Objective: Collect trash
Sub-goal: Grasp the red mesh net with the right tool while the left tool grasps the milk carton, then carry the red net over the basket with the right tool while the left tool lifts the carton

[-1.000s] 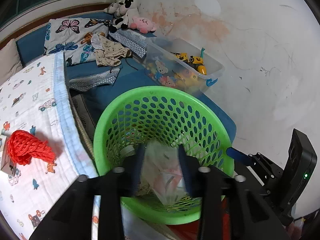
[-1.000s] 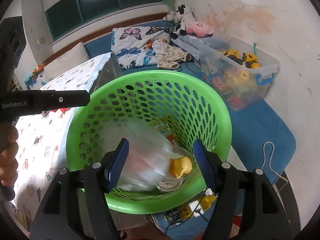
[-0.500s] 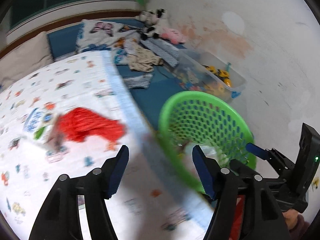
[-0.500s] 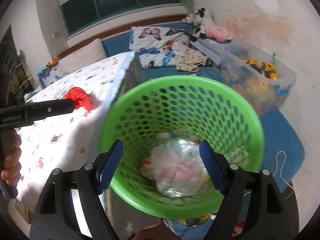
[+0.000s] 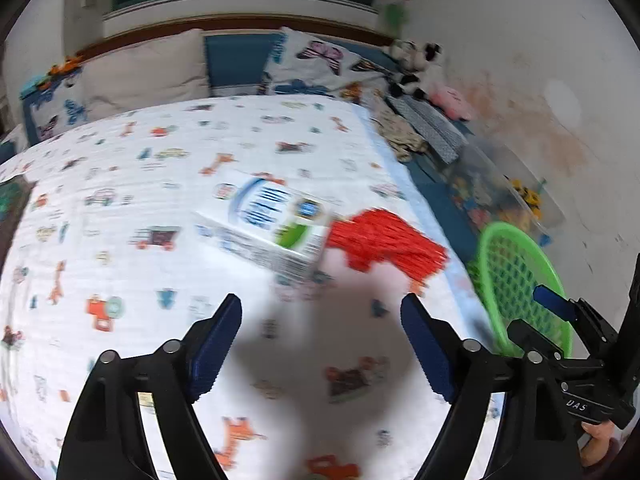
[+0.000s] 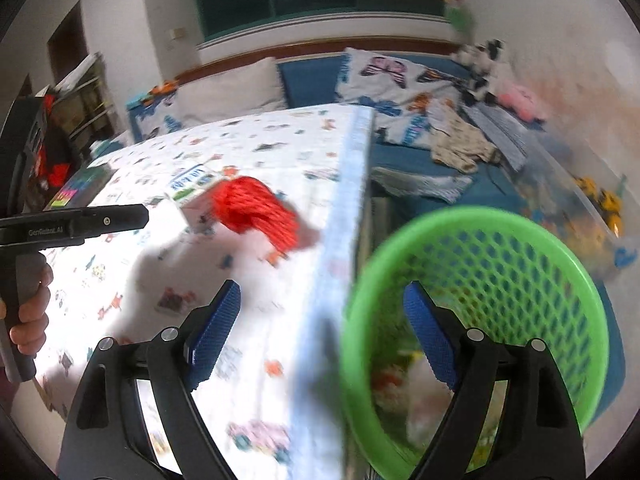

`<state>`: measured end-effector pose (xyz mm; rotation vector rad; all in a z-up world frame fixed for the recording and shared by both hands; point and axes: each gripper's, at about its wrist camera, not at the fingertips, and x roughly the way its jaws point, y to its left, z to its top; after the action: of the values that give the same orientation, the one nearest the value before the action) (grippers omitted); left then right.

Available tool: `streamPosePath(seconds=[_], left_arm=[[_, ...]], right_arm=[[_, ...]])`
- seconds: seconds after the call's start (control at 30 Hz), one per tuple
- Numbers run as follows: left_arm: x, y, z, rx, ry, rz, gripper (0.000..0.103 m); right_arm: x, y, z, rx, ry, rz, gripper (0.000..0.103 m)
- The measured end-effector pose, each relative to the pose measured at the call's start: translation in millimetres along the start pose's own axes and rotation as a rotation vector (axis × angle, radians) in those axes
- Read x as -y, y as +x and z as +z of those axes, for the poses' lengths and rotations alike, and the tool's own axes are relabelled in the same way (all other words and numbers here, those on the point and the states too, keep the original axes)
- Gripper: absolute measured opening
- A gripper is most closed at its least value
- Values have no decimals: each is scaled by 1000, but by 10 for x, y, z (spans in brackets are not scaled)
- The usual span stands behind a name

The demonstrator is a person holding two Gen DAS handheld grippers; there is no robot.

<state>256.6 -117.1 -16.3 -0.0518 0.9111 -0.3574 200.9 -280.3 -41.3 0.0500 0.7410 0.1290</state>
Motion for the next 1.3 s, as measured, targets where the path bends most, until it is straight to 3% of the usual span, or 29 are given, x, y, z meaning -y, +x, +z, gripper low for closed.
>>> streamPosePath(seconds=[0.27,0.53,0.77,0.93,1.1,1.3], left_arm=[[-400,26,170,0,-95,28,82],[-603,163,363,-15,-179,39,86],[-747,372,453,-58,-284,29,87],[-699,544,539,-85,-336,34,87],[-619,690,623,-106,-388,35,90],[-565,842,726,-116,-443,76,90]], right_arm=[[-350,526,378,-47,-98,80,86],[-650,1021,596,-83,-249,97,86],[-686,1373,635,-135,-276,81,85],[-672,1346,569,-139,-273,98,59],[-613,1135,502,-111,-258,90,52],[-392,784,400,-66,-208,71,52]])
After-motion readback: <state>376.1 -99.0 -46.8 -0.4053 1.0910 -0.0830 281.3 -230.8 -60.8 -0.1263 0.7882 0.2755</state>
